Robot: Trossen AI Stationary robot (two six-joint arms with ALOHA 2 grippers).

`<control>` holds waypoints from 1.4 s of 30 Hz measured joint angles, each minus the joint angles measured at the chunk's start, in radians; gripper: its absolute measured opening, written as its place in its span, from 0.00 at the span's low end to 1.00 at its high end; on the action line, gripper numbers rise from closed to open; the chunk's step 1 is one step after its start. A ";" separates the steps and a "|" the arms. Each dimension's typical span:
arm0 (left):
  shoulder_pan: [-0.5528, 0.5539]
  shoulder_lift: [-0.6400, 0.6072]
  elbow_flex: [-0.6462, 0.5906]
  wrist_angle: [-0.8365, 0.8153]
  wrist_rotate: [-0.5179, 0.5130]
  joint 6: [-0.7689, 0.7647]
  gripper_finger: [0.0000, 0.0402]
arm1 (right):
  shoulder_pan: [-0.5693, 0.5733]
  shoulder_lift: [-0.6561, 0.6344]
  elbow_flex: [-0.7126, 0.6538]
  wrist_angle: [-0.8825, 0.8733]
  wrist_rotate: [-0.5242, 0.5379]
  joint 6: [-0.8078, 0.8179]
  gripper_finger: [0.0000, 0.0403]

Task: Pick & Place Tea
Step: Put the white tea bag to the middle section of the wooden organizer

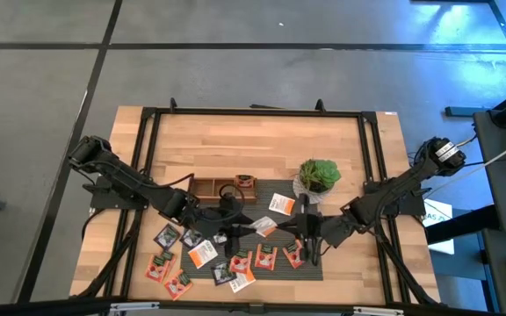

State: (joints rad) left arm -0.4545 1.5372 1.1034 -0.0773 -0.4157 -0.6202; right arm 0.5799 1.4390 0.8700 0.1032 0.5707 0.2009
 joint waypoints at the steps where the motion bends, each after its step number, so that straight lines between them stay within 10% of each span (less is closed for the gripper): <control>1: 0.000 0.000 0.000 0.000 -0.001 0.006 0.27 | -0.003 0.000 0.000 -0.001 -0.012 0.001 0.01; 14: 0.003 0.000 0.000 -0.001 -0.010 0.158 0.01 | -0.019 0.000 0.000 -0.006 -0.058 -0.082 0.03; 23: 0.069 -0.058 0.001 -0.172 0.035 0.182 0.01 | -0.025 -0.045 0.000 -0.204 -0.077 0.003 0.31; 33: 0.284 -0.110 0.001 -0.712 0.069 0.191 0.01 | -0.046 -0.051 -0.001 -0.365 -0.094 0.030 0.40; 42: 0.518 -0.105 0.001 -0.751 0.274 0.358 0.01 | -0.130 -0.052 -0.009 -0.423 -0.094 0.037 0.40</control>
State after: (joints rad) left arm 0.0636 1.4322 1.1044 -0.8285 -0.1416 -0.2624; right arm 0.4500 1.3869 0.8608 -0.3194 0.4770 0.2374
